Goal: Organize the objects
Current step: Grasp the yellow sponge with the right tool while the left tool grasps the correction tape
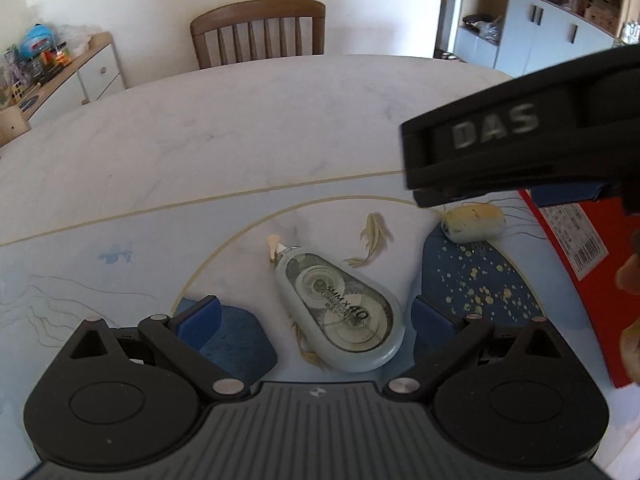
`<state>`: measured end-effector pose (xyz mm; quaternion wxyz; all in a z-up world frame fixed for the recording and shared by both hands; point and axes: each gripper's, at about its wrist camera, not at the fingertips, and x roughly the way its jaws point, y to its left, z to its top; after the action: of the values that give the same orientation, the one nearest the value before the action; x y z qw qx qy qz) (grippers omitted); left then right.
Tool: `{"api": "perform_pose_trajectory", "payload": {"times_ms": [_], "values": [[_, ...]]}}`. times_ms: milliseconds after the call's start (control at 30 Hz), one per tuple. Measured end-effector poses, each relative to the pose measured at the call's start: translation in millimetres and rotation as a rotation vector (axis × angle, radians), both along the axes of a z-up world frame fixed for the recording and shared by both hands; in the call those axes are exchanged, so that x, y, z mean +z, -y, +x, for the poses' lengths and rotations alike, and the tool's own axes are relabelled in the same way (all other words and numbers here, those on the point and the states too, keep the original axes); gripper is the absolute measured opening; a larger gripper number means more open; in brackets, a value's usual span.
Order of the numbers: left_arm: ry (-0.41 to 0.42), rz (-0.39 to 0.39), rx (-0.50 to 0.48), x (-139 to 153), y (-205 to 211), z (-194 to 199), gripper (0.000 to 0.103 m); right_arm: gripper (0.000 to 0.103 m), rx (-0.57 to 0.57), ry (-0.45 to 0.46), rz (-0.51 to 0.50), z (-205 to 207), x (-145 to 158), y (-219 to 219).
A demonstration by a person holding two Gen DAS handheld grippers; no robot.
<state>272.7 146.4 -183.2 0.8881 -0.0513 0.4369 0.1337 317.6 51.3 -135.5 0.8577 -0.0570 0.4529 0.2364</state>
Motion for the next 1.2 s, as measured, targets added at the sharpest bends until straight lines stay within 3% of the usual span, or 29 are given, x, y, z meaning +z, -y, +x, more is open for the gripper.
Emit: {"api": "perform_pose_trajectory", "payload": {"times_ms": [333, 667, 767, 1200], "values": [[-0.009, -0.003, 0.057, -9, 3, 5, 0.099, 0.075, -0.004, -0.059, -0.042, 18, -25, -6], [0.013, -0.018, 0.056, -2, 3, 3, 0.066, 0.057, -0.024, -0.082, -0.038, 24, -29, 2], [0.014, -0.031, 0.057, -1, 0, 3, 0.064, 0.050, -0.031, -0.072, -0.050, 23, -29, 3], [0.031, -0.052, 0.042, 7, -12, -7, 0.062, 0.049, -0.014, -0.068, -0.008, 9, -14, 16]]}}
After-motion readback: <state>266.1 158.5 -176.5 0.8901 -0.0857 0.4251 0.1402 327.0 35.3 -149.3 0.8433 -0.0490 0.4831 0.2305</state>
